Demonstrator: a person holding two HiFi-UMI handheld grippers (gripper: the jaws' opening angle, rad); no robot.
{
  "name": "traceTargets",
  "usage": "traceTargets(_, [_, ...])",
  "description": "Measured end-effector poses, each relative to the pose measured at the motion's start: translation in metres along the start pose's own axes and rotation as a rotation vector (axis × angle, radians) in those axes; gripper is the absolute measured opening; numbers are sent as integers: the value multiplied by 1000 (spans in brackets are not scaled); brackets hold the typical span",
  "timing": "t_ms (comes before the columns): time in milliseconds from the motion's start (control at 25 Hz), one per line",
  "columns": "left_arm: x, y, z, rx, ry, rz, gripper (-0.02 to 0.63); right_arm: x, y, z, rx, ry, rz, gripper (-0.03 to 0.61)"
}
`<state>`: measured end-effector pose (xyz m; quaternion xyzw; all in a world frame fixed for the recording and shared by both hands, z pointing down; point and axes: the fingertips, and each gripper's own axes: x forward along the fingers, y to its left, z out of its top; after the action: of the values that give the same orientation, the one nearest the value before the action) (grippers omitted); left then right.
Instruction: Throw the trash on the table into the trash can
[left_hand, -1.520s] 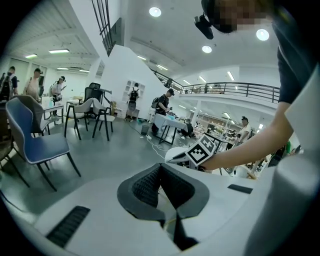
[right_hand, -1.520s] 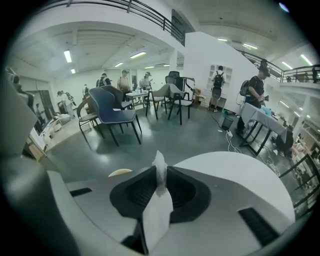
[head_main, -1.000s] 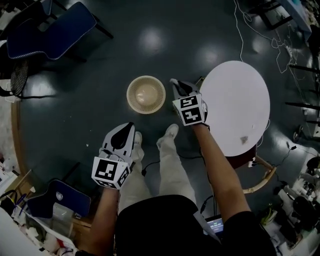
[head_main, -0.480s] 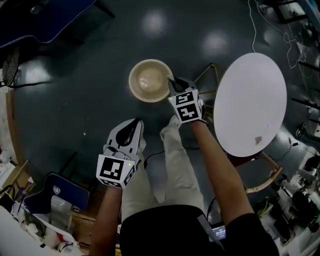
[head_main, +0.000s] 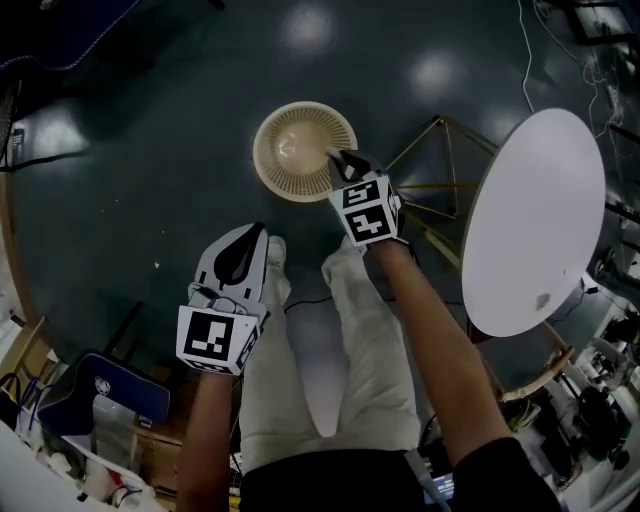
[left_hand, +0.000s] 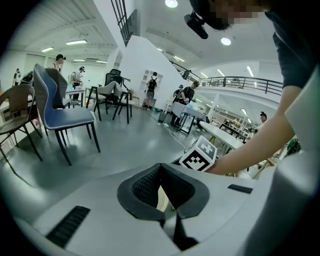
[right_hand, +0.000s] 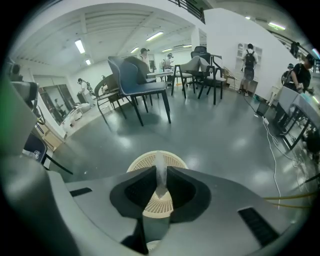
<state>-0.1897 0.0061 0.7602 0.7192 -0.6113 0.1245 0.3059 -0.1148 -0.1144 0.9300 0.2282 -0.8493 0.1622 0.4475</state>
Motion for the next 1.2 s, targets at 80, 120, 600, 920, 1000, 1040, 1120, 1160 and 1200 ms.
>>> traceTargets(80, [4,12,-13,-2,8,11,8,18,3,-9,2,12,2,74])
traceTargets(120, [6,16,-19,-6,12,18,8,26,4,-14,3,16,3,74])
traceTargets(600, [41,38,-63,15,25,4,8,106,6,-57,34,57,0,76])
traceTargets(920, [58,37,-62,-8,10,-29,8,118,7,-62,34,68,24,147])
traceTargets(1000, [59,39,-57,-10,3,-31,8,115,7,-59,31,69,24,147])
traceTargets(1040, [60,40,-55,-10,0,-30,8,113,8,-59,27,72,25,147])
traceTargets(1120, [59,41,-51,-6,-3,-32,8,108,10,-57,12,75,23,147])
traceTargets(1160, [58,39,-49,-3,-5,-36,8,103,12,-57,1,75,22,147])
traceTargets(1200, [57,38,-46,0,-7,-40,8,98,13,-56,-10,75,22,147])
